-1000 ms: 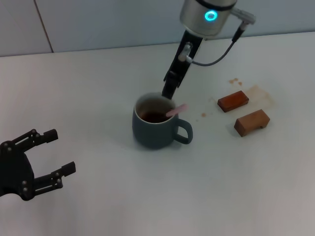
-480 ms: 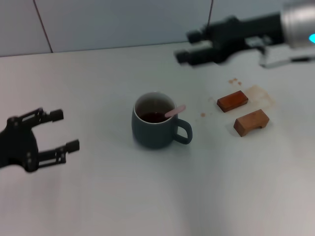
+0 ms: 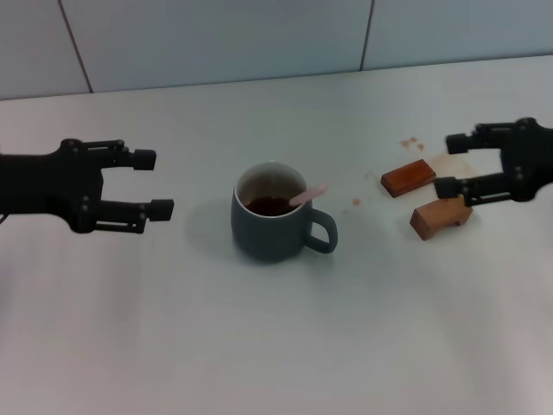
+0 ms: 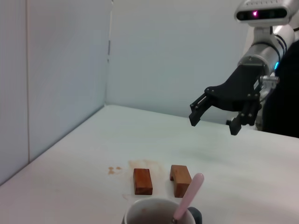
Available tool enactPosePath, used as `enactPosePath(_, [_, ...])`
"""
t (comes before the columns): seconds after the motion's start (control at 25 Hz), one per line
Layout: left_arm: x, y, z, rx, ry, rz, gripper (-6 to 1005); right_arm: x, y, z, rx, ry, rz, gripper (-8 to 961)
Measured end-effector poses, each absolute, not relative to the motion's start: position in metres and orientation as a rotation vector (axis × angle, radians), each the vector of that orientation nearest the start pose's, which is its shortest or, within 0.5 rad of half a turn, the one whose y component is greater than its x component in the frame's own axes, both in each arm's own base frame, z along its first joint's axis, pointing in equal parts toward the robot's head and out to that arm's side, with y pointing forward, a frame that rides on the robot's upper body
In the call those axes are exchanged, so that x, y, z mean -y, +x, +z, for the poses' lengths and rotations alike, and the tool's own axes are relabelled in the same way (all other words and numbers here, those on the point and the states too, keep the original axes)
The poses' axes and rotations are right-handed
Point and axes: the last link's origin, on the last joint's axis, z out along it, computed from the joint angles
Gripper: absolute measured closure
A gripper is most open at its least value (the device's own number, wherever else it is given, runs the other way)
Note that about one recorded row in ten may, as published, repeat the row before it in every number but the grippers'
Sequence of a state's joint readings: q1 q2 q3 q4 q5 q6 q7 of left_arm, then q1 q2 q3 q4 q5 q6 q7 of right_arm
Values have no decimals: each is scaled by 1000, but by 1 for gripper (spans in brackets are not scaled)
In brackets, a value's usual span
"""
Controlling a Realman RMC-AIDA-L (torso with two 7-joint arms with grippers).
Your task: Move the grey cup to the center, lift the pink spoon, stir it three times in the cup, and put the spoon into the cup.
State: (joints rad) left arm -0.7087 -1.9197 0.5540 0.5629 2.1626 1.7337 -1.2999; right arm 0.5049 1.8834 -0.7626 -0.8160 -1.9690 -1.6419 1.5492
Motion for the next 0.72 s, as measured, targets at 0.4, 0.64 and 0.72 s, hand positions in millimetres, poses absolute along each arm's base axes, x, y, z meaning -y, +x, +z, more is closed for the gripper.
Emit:
enactPosePath(0.4, [-380,-222,56,365,-2906,-532,165,-342,287,90,-528,-2730,425,133])
enactPosePath(0.64, [-378,-226,56,403,-2918,-502,165,-350,280,85,-520,-2754,411,133])
enactPosePath(0.72, [-378,-226,56,406,-2918,-501,165,-350,279,85,-518,-2755,409,133])
